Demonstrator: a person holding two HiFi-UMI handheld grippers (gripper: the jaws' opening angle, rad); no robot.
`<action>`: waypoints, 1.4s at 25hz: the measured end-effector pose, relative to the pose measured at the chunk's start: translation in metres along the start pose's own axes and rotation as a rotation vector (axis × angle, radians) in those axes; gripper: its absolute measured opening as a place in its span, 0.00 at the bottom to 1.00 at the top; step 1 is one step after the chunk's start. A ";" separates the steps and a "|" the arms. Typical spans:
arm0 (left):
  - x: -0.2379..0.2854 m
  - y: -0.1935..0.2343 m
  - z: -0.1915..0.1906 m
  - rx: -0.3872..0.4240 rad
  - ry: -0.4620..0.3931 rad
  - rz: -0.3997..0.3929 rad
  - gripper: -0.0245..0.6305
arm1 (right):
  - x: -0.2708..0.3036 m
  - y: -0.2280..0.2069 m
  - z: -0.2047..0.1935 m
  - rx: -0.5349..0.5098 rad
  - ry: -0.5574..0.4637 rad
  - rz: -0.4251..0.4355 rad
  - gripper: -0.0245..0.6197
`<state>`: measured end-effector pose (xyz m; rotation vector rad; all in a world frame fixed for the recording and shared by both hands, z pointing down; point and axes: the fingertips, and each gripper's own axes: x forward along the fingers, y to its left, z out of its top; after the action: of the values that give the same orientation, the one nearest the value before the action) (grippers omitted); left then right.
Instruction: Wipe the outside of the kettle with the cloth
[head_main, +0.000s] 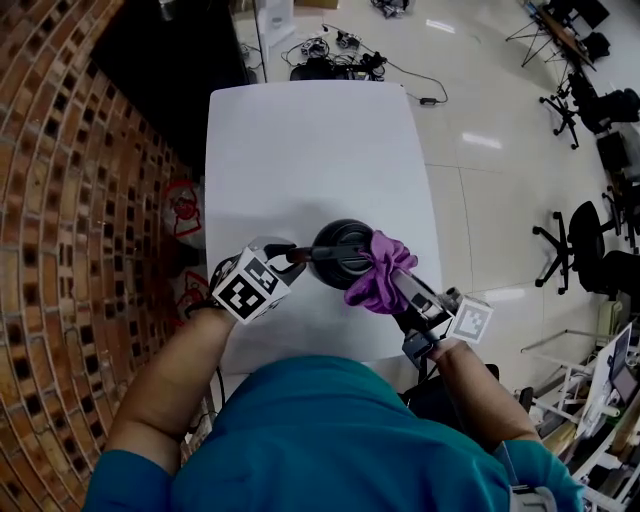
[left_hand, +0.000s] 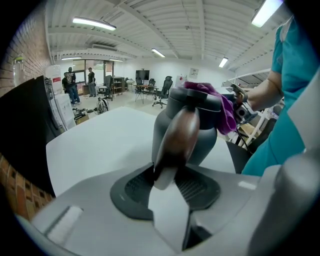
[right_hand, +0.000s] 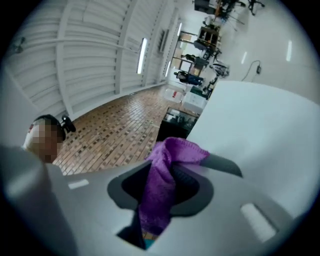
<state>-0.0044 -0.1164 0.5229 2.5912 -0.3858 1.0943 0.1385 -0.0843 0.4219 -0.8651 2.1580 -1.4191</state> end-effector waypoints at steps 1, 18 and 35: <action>0.000 0.000 -0.001 0.006 0.004 0.003 0.25 | 0.001 0.001 -0.011 -0.022 0.014 -0.004 0.20; 0.006 -0.004 -0.005 0.050 0.056 0.012 0.24 | 0.111 0.093 -0.048 -1.211 0.739 0.076 0.20; 0.004 -0.001 -0.002 0.048 0.037 0.020 0.24 | 0.003 0.018 0.031 -0.993 0.628 -0.110 0.20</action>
<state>-0.0027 -0.1147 0.5273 2.6097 -0.3820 1.1702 0.1511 -0.1016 0.3933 -0.9051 3.4351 -0.6042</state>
